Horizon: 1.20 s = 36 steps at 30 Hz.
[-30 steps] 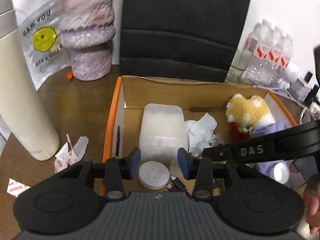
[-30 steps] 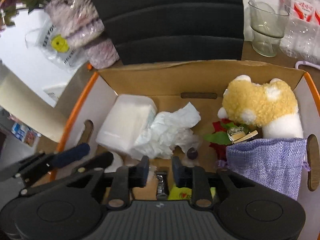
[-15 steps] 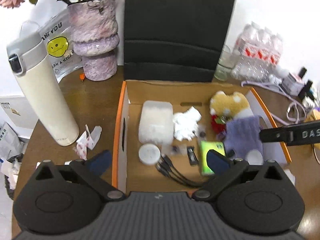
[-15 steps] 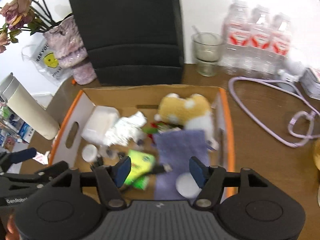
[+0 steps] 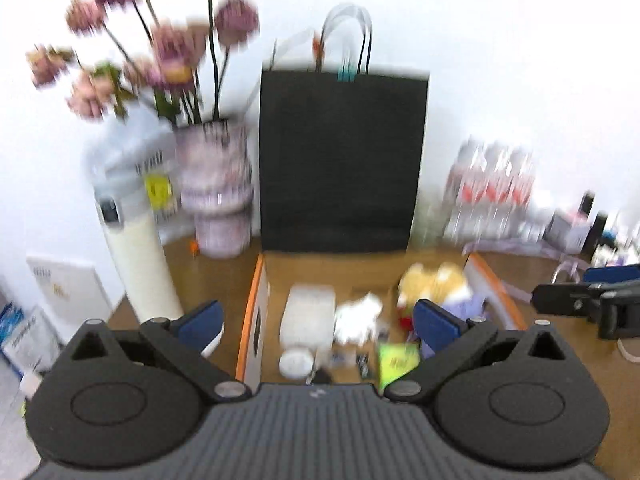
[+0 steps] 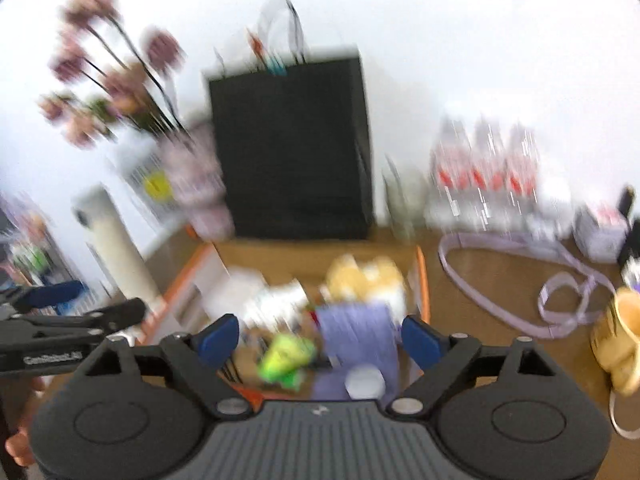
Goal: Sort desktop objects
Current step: 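Open both tools over the box to drop the held items, then move both tools back toward the remaining items on the table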
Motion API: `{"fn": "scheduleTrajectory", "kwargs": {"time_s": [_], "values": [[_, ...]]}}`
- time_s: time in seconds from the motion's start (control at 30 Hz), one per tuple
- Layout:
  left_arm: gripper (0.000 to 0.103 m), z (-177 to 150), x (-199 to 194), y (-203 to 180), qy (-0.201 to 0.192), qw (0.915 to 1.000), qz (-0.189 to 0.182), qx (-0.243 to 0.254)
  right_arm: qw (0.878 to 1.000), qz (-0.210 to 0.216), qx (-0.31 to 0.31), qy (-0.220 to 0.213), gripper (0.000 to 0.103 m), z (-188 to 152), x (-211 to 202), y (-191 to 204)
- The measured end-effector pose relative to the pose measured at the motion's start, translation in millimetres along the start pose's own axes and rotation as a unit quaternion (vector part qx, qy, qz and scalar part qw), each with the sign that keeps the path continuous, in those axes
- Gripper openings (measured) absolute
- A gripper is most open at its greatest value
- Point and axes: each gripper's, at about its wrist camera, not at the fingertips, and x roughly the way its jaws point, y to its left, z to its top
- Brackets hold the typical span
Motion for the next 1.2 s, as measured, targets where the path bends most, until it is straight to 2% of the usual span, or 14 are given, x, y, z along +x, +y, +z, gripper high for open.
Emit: {"fn": "scheduleTrajectory", "kwargs": {"time_s": [0.07, 0.17, 0.3, 0.4, 0.5, 0.57, 0.63, 0.77, 0.87, 0.93, 1.0, 1.03, 1.1, 1.2], "values": [[0.103, 1, -11, -2, -0.024, 0.9997, 0.000, -0.008, 0.999, 0.004, -0.011, -0.034, 0.090, -5, -10, 4], [0.103, 0, -18, -5, -0.022, 0.9996, -0.008, -0.018, 0.998, 0.010, -0.014, -0.054, 0.091, -9, -19, 6], [0.103, -12, -24, -6, -0.015, 0.9997, 0.000, -0.017, 0.999, 0.014, -0.017, -0.047, 0.091, -20, -23, 11], [0.103, -33, -27, -5, 0.003, 0.9999, 0.005, -0.008, 0.999, 0.013, -0.019, -0.039, 0.091, -38, -22, 15], [0.103, -68, -33, -6, 0.025, 0.9996, 0.013, 0.008, 1.000, 0.014, -0.009, -0.026, 0.091, -69, -24, 16], [0.103, -98, -44, -10, 0.026, 0.9994, 0.012, 0.022, 1.000, 0.006, -0.010, -0.025, 0.091, -95, -30, 19], [0.103, -131, -57, -14, 0.027, 0.9991, 0.003, 0.032, 1.000, -0.003, -0.004, -0.030, 0.091, -127, -40, 22], [0.103, -187, -87, -17, 0.048, 0.9979, -0.017, 0.039, 1.000, -0.002, 0.017, -0.007, 0.091, -185, -56, 25], [0.103, -219, -104, -16, 0.072, 0.9960, -0.038, 0.036, 0.999, -0.008, 0.046, 0.022, 0.091, -225, -66, 23], [0.103, -236, -108, -16, 0.090, 0.9946, -0.039, 0.033, 0.998, -0.021, 0.038, 0.034, 0.091, -249, -72, 25], [0.103, -245, -104, -17, 0.117, 0.9921, -0.038, 0.024, 0.997, -0.056, 0.043, 0.034, 0.091, -261, -75, 26], [0.103, -245, -101, -17, 0.120, 0.9917, -0.044, 0.017, 0.996, -0.061, 0.050, 0.037, 0.090, -263, -74, 27], [0.103, -242, -97, -19, 0.115, 0.9919, -0.052, 0.011, 0.998, -0.041, 0.050, 0.026, 0.090, -262, -76, 26], [0.103, -235, -88, -21, 0.106, 0.9930, -0.050, 0.017, 0.998, -0.041, 0.049, 0.001, 0.089, -256, -78, 23]]}}
